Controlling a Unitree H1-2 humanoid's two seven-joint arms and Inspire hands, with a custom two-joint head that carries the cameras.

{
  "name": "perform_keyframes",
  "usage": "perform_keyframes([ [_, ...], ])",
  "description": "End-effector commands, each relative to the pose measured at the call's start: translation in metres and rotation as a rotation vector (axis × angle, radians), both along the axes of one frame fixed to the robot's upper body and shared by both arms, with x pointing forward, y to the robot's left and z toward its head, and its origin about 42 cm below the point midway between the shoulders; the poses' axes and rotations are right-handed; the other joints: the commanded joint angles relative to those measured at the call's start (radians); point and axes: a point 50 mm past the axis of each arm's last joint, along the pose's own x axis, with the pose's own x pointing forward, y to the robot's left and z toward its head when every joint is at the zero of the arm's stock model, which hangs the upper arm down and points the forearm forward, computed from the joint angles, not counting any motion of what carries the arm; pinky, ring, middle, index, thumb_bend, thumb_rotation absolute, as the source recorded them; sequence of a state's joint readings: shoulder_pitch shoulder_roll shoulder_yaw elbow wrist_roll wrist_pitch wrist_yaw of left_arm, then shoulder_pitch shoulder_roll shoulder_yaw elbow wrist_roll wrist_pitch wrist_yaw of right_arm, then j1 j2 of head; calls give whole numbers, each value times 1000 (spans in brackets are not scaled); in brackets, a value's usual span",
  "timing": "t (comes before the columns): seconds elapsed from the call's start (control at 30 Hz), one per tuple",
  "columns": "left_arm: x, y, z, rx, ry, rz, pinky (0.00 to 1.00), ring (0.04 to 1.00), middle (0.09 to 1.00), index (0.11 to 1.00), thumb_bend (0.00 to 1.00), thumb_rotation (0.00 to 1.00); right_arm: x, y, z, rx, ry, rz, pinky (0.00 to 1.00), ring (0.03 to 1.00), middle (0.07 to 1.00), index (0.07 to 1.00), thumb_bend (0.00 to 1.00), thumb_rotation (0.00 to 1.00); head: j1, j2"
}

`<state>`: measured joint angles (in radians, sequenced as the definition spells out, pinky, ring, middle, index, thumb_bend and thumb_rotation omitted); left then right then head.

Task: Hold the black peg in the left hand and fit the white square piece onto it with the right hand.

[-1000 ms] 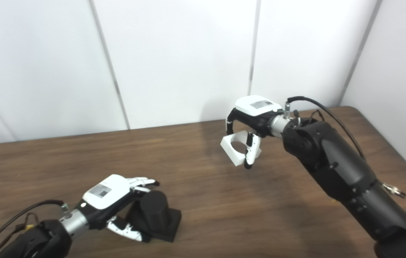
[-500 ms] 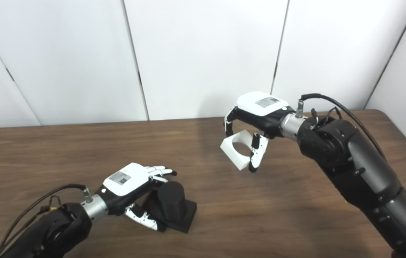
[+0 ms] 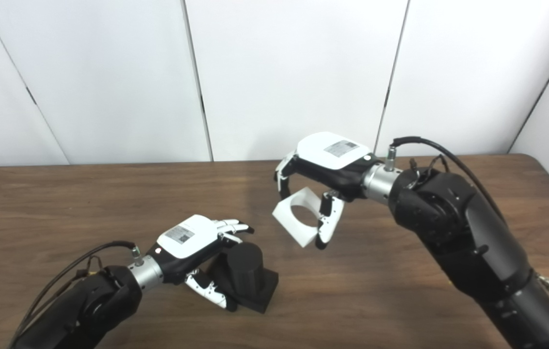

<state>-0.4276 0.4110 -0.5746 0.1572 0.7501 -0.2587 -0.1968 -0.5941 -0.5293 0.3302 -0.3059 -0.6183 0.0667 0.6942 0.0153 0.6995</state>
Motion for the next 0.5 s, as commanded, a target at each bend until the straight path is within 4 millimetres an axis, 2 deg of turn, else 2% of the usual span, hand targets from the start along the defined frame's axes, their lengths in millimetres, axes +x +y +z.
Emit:
perform_keyframes([
  [0.0,-13,1,-34,164,100,7,830,923,912,493,521,77,-3,7,22,20,-81,30,751,845,767,478,518,140,2,2],
  [0.47,-12,-3,-34,168,103,5,841,931,918,494,520,78,-11,34,8,78,-31,83,790,849,767,478,519,138,18,11],
])
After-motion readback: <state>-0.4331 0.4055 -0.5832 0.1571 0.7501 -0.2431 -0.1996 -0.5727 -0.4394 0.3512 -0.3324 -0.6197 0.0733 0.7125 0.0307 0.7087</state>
